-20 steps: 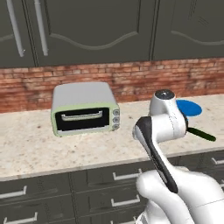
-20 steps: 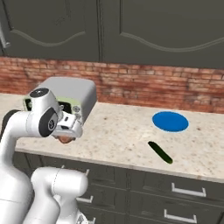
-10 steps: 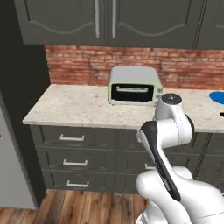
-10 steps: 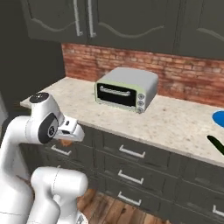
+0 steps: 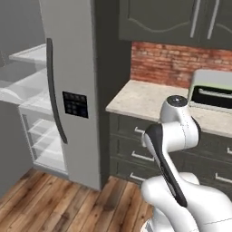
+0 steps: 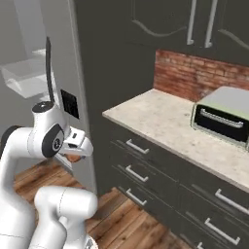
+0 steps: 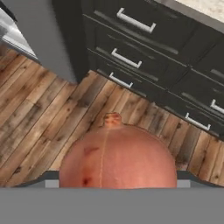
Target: Place the onion and cucumber inside the fridge drawer. Close the drawer after placing the vegetables.
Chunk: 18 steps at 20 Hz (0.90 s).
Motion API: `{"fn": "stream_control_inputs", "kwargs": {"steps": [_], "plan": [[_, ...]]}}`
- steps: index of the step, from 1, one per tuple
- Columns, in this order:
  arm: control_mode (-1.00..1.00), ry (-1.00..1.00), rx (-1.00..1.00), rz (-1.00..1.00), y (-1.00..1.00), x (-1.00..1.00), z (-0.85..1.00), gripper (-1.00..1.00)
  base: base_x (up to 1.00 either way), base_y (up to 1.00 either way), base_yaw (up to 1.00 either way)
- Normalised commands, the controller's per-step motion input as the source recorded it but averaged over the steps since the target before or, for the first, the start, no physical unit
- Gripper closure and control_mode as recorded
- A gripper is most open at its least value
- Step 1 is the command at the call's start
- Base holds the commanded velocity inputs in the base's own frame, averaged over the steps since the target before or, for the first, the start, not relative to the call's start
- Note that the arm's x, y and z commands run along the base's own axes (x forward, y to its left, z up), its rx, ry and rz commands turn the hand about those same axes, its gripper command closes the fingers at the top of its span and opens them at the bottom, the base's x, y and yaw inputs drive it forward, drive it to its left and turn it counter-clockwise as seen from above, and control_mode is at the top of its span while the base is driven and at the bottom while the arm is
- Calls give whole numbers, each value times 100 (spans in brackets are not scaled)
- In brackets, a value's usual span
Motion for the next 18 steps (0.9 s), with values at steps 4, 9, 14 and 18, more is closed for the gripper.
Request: {"fn": "stream_control_inputs", "kwargs": {"steps": [4,9,14,18], "plan": [[100,0,0,0,0,0,0,100,75,100,13],[100,0,0,0,0,0,0,100,74,100,1],[100,0,0,0,0,0,0,100,68,95,-3],[100,0,0,0,0,0,0,100,50,65,-11]]}}
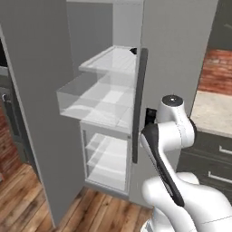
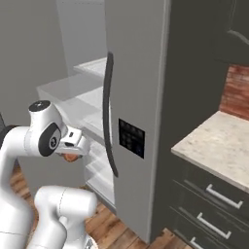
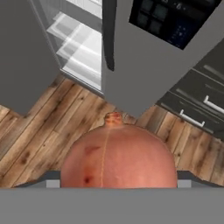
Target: Place the onion and cucumber inside the fridge drawer. Close the drawer after placing the vegetables.
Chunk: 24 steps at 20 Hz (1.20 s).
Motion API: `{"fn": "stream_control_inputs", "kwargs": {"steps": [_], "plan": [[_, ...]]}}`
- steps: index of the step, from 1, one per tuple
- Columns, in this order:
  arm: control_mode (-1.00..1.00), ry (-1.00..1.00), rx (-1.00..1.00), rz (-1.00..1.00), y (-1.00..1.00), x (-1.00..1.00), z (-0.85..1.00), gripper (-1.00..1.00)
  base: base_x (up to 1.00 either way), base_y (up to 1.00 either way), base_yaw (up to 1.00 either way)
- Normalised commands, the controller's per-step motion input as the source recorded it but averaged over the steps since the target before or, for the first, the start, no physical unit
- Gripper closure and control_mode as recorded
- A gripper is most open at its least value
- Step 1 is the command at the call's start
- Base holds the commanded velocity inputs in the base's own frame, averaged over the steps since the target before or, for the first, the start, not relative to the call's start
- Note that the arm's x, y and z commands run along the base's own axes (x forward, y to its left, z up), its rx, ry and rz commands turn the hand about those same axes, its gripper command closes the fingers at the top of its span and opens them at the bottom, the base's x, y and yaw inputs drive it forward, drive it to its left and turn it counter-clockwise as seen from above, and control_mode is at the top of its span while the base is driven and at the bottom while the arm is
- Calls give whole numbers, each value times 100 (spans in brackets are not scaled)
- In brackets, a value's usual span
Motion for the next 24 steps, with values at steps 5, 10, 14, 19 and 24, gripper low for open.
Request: {"fn": "stream_control_inputs", "kwargs": {"steps": [5,10,14,19,24], "plan": [[100,0,0,0,0,0,0,100,49,59,-17],[100,0,0,0,0,0,0,100,54,56,-18],[100,0,0,0,0,0,0,100,67,33,-14],[100,0,0,0,0,0,0,100,67,1,-6],[-100,-2,-1,0,-1,0,33,100,3,0,0]]}}
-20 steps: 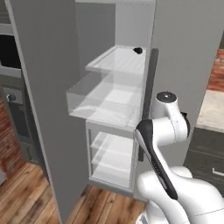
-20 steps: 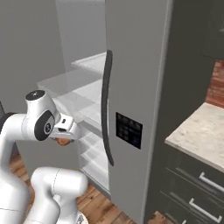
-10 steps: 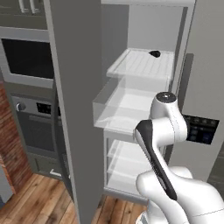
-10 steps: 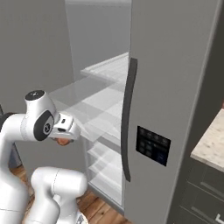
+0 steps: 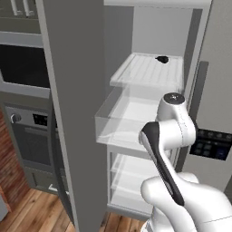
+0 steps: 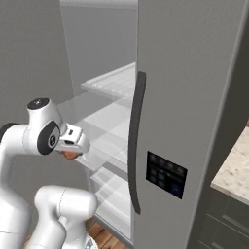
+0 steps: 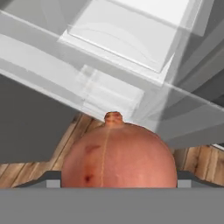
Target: Place the onion and cucumber inside the fridge drawer. Close the drawer after placing the vegetables.
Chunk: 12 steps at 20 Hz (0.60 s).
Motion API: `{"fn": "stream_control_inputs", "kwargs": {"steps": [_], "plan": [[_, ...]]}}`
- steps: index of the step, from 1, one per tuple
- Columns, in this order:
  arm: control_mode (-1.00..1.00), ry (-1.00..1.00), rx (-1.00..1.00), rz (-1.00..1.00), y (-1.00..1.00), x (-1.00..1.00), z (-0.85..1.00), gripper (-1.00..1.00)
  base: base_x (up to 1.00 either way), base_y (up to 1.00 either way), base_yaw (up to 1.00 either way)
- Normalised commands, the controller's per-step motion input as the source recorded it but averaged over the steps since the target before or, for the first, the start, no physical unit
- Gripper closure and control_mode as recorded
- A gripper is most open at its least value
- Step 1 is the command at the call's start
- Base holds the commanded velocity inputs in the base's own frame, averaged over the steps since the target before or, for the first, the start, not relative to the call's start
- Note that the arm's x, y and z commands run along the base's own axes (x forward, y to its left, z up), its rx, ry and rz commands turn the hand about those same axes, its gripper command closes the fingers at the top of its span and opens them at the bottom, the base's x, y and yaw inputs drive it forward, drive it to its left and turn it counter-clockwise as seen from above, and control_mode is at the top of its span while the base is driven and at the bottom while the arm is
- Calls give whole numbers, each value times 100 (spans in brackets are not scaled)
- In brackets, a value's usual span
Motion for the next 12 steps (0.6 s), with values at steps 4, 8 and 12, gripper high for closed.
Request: {"fn": "stream_control_inputs", "kwargs": {"steps": [4,8,12], "plan": [[-100,-5,-5,-1,0,41,100,100,0,0,0],[-100,7,-1,-4,0,95,43,100,0,0,0],[-100,9,0,0,0,99,5,100,0,0,0]]}}
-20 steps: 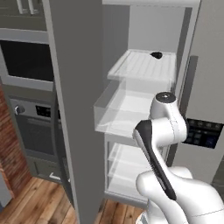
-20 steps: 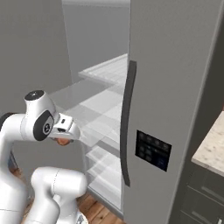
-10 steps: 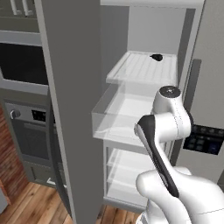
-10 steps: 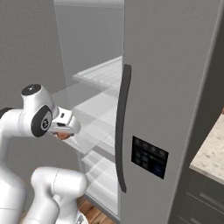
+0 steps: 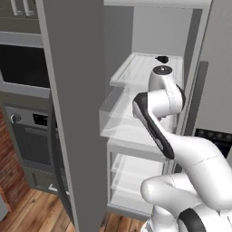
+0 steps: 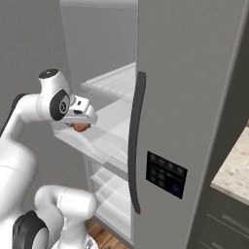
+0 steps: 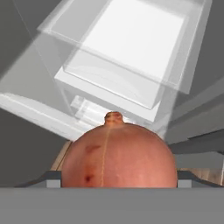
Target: Place the onion and cucumber inside the fridge drawer. Close the drawer after placing the vegetables.
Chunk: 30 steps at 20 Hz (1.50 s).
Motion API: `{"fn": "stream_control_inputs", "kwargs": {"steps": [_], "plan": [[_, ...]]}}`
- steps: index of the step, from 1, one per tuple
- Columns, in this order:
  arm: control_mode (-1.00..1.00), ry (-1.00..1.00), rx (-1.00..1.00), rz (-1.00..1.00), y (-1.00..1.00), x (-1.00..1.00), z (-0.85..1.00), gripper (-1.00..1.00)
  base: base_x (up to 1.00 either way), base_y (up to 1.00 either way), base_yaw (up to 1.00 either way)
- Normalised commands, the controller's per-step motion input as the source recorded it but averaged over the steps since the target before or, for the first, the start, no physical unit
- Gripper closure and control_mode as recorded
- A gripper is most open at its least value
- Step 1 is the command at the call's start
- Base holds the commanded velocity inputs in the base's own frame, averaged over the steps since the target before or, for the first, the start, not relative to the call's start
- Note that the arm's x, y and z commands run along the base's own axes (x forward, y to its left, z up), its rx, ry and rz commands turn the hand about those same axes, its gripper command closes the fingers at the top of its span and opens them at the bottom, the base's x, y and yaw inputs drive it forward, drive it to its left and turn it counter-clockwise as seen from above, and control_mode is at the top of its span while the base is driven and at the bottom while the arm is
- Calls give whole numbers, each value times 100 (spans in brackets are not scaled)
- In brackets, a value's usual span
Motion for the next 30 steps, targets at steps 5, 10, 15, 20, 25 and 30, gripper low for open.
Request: {"fn": "stream_control_inputs", "kwargs": {"steps": [5,10,15,20,25,30], "plan": [[-100,-2,0,0,-15,26,16,100,0,0,0],[-100,-1,0,0,-12,33,44,100,0,0,0],[-100,0,0,0,-1,78,-6,100,0,0,0],[-100,0,0,0,0,45,-63,100,0,0,0],[-100,0,0,0,-3,8,-88,100,0,0,0],[-100,0,0,0,-3,-39,-84,100,0,0,0]]}}
